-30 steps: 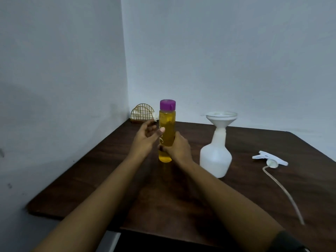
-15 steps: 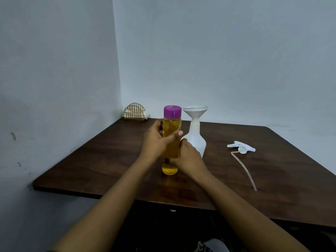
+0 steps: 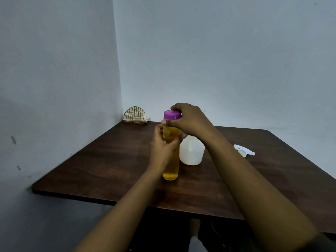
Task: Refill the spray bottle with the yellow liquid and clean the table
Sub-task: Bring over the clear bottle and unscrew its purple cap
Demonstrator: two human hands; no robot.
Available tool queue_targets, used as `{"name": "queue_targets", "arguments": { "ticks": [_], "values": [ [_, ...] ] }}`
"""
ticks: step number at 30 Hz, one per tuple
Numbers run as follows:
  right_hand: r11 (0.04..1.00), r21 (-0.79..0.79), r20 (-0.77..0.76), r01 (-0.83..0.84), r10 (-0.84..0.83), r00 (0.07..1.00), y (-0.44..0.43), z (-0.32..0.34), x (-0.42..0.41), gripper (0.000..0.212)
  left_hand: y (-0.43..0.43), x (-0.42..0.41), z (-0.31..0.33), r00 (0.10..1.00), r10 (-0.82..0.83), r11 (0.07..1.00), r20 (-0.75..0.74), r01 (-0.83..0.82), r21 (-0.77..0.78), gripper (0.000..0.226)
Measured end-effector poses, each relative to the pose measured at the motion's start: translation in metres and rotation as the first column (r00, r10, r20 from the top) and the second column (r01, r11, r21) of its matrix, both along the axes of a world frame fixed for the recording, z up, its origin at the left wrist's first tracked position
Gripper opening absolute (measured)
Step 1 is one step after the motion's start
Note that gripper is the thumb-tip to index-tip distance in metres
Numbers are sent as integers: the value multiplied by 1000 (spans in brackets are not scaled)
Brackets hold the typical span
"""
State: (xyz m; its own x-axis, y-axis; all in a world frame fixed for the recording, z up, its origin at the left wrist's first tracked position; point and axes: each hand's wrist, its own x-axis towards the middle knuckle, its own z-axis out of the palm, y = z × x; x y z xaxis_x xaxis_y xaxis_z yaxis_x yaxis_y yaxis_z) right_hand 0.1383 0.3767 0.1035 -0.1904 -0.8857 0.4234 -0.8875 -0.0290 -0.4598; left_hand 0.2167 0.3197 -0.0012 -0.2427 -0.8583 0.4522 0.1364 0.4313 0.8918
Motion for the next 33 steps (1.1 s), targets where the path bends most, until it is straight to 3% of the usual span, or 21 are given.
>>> {"name": "queue_targets", "arguments": {
  "ticks": [4, 10, 20, 25, 30, 33],
  "values": [
    [998, -62, 20, 14, -13, 1000, -5, -2, -6, 59, 2, -12, -7, 994, 104, 993, -26, -105, -50, 43],
    [988, -134, 296, -79, 116, 948, -7, -14, -21, 58, -13, -14, -13, 996, 91, 993, -17, -92, -77, 41],
    [964, -258, 261, -62, 131, 956, -15, -25, -22, 53, -23, -8, -9, 998, -57, 996, 18, 58, -63, 32],
    [938, -216, 519, -272, 347, 781, -17, -27, -37, 43, -25, -4, -9, 989, -143, 989, 35, 145, -37, 28],
    [915, -45, 429, -400, 379, 820, -8, -9, -60, 64, -25, -4, -10, 990, -133, 991, 44, 134, -25, 28],
    [957, -163, 297, -241, 280, 913, 3, 15, -52, 45, -25, -4, -11, 991, -128, 992, 46, 128, 5, 38]
  ]
}}
